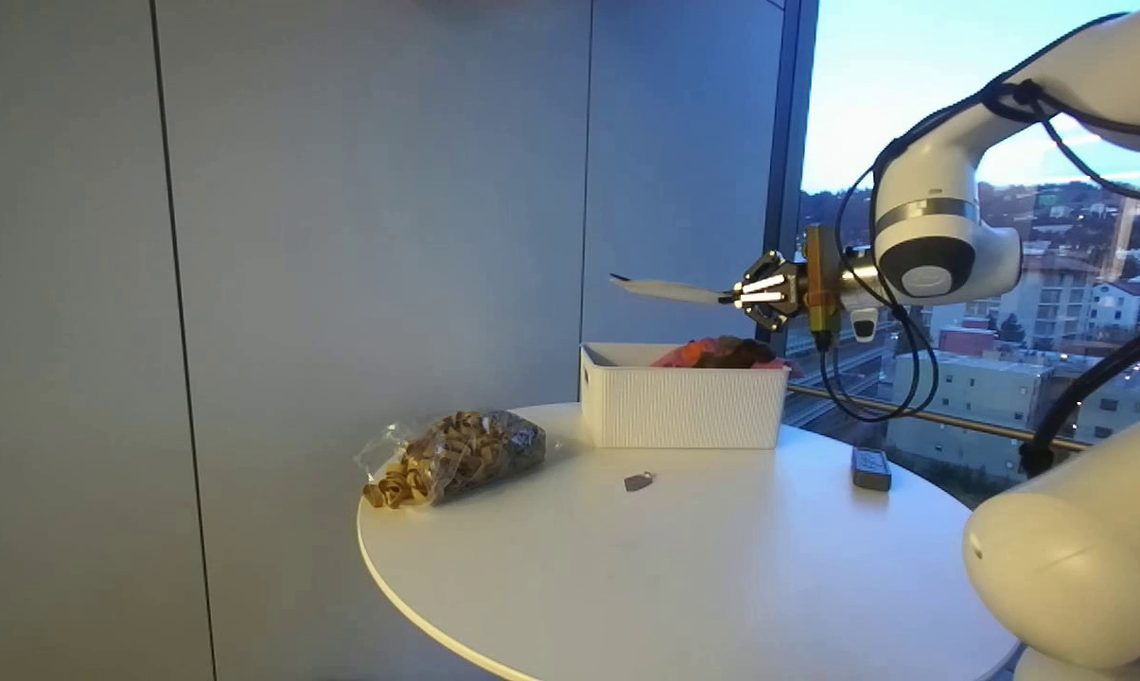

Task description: Put the disposable plate into the basket

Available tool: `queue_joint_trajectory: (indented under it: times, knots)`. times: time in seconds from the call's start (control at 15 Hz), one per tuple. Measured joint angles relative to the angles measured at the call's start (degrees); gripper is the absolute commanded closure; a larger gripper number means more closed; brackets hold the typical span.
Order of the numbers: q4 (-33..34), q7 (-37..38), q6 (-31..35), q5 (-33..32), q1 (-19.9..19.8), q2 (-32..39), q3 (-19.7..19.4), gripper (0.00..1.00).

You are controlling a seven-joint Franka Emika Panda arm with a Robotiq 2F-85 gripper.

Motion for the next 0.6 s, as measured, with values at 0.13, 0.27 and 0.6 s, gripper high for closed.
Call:
queue_joint_trajectory:
  times: [0.13, 0.27, 0.6]
  knots:
    - [-0.34, -0.07, 6.14, 1.69, -0.06, -0.44, 1.67, 0.97]
    - [-0.44, -0.41, 12.56, 3.26, -0.05, -0.54, 3.92, 0.97]
    - [0.03, -4.93, 24.50, 9.62, -0.04, -0.04, 9.88, 0.97]
